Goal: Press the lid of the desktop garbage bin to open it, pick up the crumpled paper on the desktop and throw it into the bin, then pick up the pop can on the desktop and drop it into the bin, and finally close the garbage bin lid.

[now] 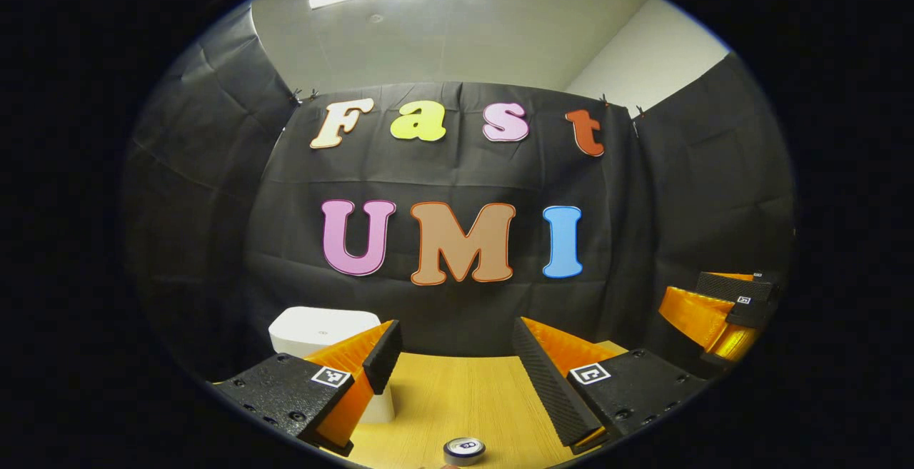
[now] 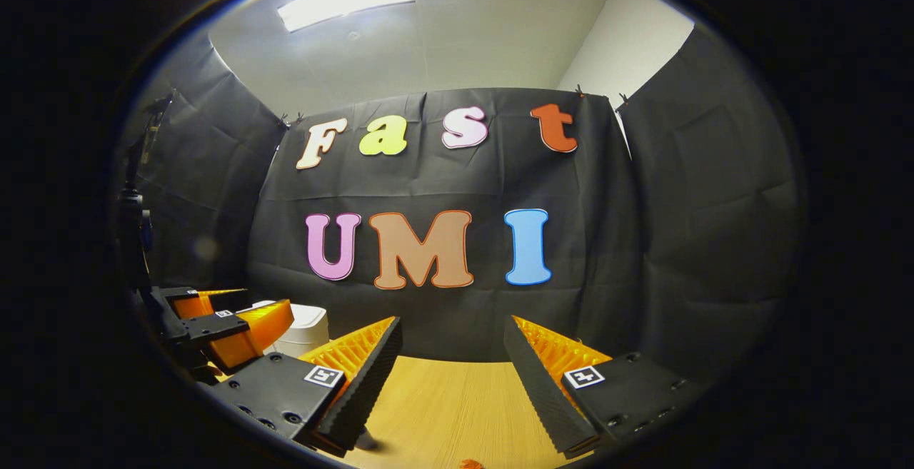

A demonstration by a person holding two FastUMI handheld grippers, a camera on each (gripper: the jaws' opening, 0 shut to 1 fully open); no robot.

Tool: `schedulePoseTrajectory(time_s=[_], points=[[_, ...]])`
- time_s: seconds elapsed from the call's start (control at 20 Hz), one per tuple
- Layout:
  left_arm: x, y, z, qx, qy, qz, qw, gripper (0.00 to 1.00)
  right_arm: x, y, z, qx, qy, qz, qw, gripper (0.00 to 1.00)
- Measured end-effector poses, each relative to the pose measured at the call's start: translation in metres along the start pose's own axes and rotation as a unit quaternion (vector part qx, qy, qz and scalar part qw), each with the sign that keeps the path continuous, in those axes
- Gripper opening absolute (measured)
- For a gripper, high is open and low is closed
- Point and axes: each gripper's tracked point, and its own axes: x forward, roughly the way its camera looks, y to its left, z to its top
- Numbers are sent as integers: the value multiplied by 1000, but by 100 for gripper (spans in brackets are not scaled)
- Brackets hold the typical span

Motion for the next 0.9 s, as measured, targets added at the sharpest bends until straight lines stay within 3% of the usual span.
schedulePoseTrajectory(time_s=[0.9], points=[[12, -5, -7, 8, 10, -7, 1000, 95, 13, -10, 0, 9, -6, -5, 1000, 96]])
